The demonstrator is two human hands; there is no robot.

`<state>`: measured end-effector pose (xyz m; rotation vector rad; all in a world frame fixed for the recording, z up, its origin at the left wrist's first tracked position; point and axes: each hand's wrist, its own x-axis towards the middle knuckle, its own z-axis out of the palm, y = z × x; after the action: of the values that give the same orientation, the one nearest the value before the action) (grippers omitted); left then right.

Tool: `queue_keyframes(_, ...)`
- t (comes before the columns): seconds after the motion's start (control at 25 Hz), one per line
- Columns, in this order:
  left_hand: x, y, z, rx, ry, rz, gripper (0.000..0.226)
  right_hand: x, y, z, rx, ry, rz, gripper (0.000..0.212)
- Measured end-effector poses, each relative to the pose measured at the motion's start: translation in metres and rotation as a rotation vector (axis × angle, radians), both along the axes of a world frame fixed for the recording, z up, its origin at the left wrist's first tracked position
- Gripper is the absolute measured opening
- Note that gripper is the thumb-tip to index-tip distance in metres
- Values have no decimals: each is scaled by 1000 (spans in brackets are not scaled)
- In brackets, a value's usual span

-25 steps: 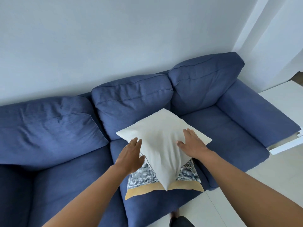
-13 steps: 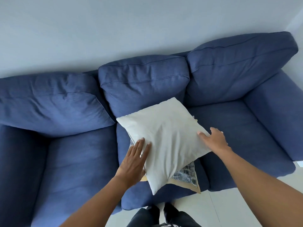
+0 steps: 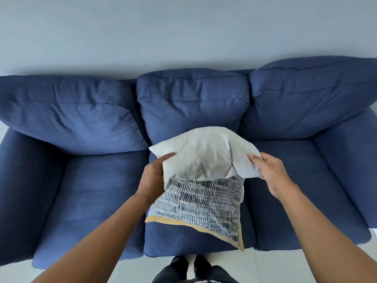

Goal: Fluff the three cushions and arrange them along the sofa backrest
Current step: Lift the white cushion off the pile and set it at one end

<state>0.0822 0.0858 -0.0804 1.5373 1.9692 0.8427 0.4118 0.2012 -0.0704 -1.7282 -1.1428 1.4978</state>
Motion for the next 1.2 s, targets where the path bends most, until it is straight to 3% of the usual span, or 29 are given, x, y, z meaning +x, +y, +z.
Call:
queue_keyframes(0.08,-14,9,26,16,-153,209,29,-16,12,28,63,139,11,15)
queue_keyframes(0.2,-32,11,68,87,-454,416,23,-49,24,66,128,354,81,30)
queue_keyframes(0.24,-41,8,78,139,-526,427,16,-61,26,76,159,426,123,35)
queue_keyframes(0.32,-62,-5,99,184,-607,452,28,-86,26,92,232,531,238,34)
queue_keyframes(0.52,-118,-57,123,200,-820,441,37,-137,18,105,330,598,496,54)
queue_keyframes(0.64,-153,-89,123,184,-877,461,39,-171,-3,95,238,482,590,68)
queue_keyframes(0.76,-196,-123,119,169,-932,471,42,-223,-44,84,268,342,651,59)
queue_keyframes(0.96,-284,-182,111,191,-922,525,24,-322,-110,67,286,433,299,35)
queue_keyframes(1.04,-313,-203,104,170,-881,532,26,-361,-131,64,239,462,276,28)
queue_keyframes(1.2,-363,-229,94,141,-908,594,14,-426,-168,54,206,476,263,35)
